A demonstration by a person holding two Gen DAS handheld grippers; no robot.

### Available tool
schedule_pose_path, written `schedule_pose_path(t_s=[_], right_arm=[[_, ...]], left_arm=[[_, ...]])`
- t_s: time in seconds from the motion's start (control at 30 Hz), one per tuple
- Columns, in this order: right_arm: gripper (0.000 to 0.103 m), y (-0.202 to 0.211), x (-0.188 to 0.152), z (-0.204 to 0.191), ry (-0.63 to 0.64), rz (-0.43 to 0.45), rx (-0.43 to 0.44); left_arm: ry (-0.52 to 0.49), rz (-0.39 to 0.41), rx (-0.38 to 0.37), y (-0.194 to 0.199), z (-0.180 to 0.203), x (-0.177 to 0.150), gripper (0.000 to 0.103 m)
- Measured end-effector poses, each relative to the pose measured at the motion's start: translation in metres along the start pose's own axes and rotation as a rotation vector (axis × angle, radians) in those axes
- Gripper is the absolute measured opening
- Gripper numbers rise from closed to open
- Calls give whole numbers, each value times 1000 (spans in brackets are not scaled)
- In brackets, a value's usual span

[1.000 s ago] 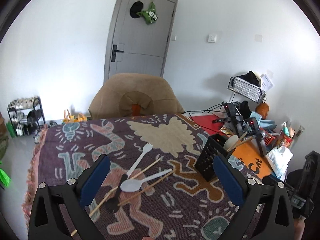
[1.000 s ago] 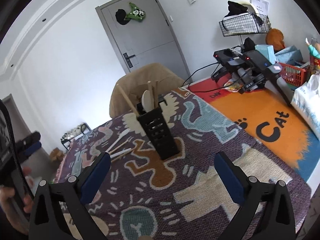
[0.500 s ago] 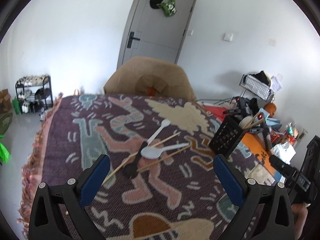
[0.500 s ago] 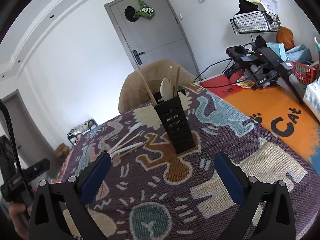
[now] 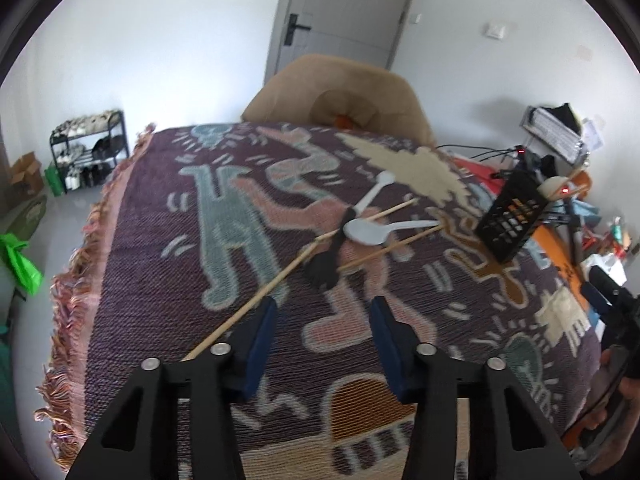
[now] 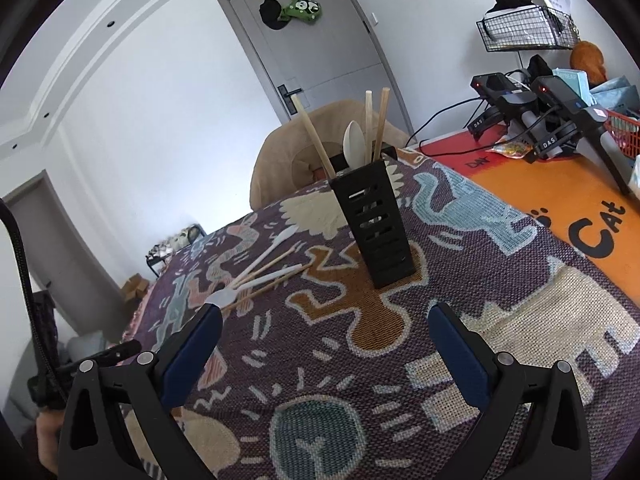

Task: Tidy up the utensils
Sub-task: 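Move the left gripper to a wooden chopstick on the blanket and close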

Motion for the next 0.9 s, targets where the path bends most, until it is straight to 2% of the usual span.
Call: schedule_pose_path(t_s=[0.07,0.3,0.57,0.63,0.73,0.9], right_arm=[[103,-3,-1,0,1,-8,2],[103,-8,-3,2,-3,-27,5],[103,-15,-9,-5,11,-49,11],[103,-16,-11,-8,21,-54,13],[103,-17,-12,-11,30,-59,12],[103,-17,-12,-14,37,-64,9]], left_arm=[[2,-14,19,-4,-7,-1,47],[-84,-93,76,-13,-23,-8,43],[-44,-110,129,1,-58,-31,39],[-50,-120,137,2,-62,-36,38],[-53,-147,128,-3,-65,-43,31],[-72,-150,140,-7,-67,-49,30]])
Point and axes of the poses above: each gripper's, at about its wrist camera, not at the fingertips, and y roughly against the way its jaws point, z to its right, x to its top, the point moved 2 cm from there along -y, roughly the way its jaws point, and after that the axes turned 8 degrees about -y, right-handed, at the moved point
